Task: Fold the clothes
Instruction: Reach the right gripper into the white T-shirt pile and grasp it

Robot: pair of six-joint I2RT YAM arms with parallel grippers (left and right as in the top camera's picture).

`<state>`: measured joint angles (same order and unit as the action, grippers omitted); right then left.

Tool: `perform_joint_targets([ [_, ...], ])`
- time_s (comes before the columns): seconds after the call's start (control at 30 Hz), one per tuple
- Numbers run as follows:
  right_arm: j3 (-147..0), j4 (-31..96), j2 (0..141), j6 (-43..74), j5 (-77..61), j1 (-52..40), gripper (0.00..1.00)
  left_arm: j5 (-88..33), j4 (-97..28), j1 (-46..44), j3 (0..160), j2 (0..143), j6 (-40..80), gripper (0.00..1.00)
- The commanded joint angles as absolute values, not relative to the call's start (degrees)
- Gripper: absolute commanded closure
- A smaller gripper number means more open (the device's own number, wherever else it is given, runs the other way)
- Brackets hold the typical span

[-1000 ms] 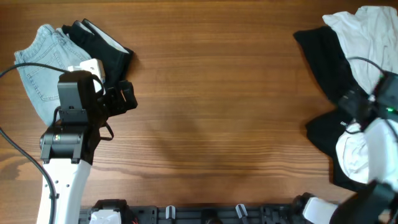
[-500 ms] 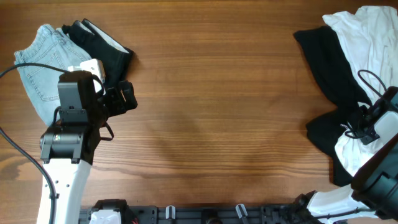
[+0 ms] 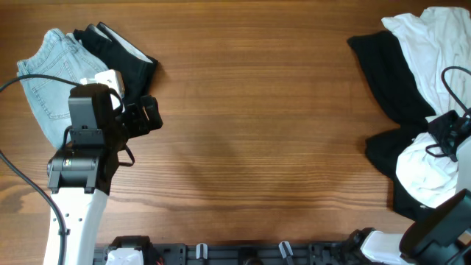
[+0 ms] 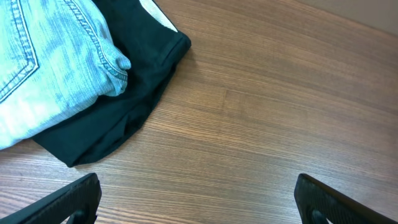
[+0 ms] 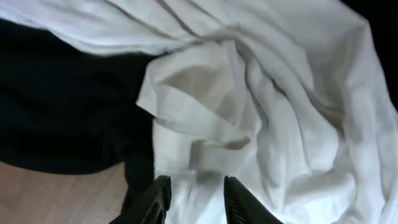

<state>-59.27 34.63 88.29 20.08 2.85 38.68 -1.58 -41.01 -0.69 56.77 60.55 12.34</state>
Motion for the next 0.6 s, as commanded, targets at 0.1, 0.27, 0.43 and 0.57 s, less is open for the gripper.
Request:
perform_joint_targets([
  [0.1, -58.5, 34.1, 91.6, 19.5, 3.6, 38.6, 0.38, -2.1, -41.0, -0.7, 57.8, 60.8, 12.5, 0.00],
  [0.27, -58.5, 32.6, 96.8, 19.6, -0.2, 38.6, 0.96, -2.1, -41.0, -0.7, 57.8, 60.8, 12.5, 0.00],
  [0.43, -70.5, 41.0, 90.1, 18.4, -1.1, 38.6, 0.96, -2.1, -41.0, -0.7, 57.8, 60.8, 12.5, 0.00],
  [0.57, -79.2, 47.2, 86.1, 13.3, -7.6, 37.8, 0.88, -2.1, -41.0, -0.7, 57.8, 60.8, 12.5, 0.00],
])
